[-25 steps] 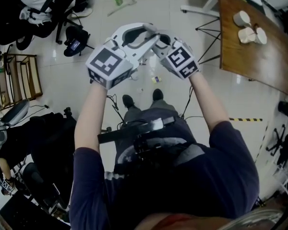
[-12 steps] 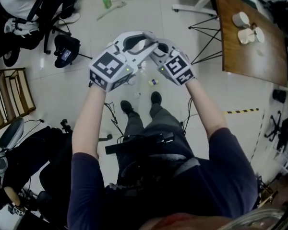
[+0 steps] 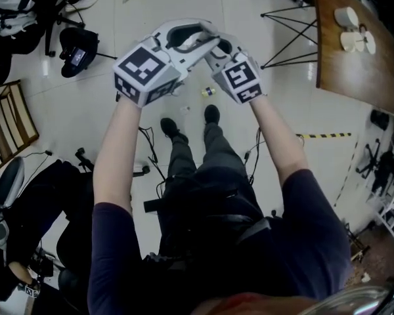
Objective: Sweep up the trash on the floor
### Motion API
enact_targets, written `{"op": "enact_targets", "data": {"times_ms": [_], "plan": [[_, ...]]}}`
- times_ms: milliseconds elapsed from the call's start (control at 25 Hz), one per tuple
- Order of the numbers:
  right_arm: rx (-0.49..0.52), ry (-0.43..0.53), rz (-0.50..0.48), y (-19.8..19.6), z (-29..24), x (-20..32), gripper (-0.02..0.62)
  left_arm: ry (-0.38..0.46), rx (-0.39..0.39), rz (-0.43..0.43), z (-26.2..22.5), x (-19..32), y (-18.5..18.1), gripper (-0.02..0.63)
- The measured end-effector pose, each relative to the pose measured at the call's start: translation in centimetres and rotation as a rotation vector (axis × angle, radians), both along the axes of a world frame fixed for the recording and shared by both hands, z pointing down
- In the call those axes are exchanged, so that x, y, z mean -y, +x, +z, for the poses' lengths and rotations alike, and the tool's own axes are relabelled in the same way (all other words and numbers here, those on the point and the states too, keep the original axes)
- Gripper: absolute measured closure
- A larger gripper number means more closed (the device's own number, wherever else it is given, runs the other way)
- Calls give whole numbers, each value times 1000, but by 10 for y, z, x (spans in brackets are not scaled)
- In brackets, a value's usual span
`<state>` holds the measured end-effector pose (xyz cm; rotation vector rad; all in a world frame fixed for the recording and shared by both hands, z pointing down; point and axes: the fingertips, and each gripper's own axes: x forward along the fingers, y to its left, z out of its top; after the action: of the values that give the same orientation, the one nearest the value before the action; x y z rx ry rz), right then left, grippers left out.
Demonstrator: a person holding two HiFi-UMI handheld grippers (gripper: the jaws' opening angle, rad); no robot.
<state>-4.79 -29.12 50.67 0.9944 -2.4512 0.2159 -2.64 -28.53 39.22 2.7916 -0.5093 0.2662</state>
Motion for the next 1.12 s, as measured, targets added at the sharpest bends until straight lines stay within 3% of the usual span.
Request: {"op": "enact_targets", "data": {"times_ms": [120,280,400,680,880,1000,1120], "plan": [[-34,-10,14,0,25,-5,502,-38,20,-3,25,-2,-2,485],[-80,-49,-36,-3,61,-24,501,-75,78,-8,62,-15,-7,489],[-83,-52,-57,-5,68,-28,500,-86,63,-32,68,-15,-13,492],[-73,-7,-12,-3,45,-11,500,-13,75,-20,45,-4,-6,494],[-106,26,24,-1,52,-3,500,14,125,10,52,-4,-3,492],[-128,4,24,-3,72,-6,500,-23,139,13,73,-11,-6,488],[-133,-14,28,-3,79,-11,502,-95,79,-22,82,-16,-12,480]]}}
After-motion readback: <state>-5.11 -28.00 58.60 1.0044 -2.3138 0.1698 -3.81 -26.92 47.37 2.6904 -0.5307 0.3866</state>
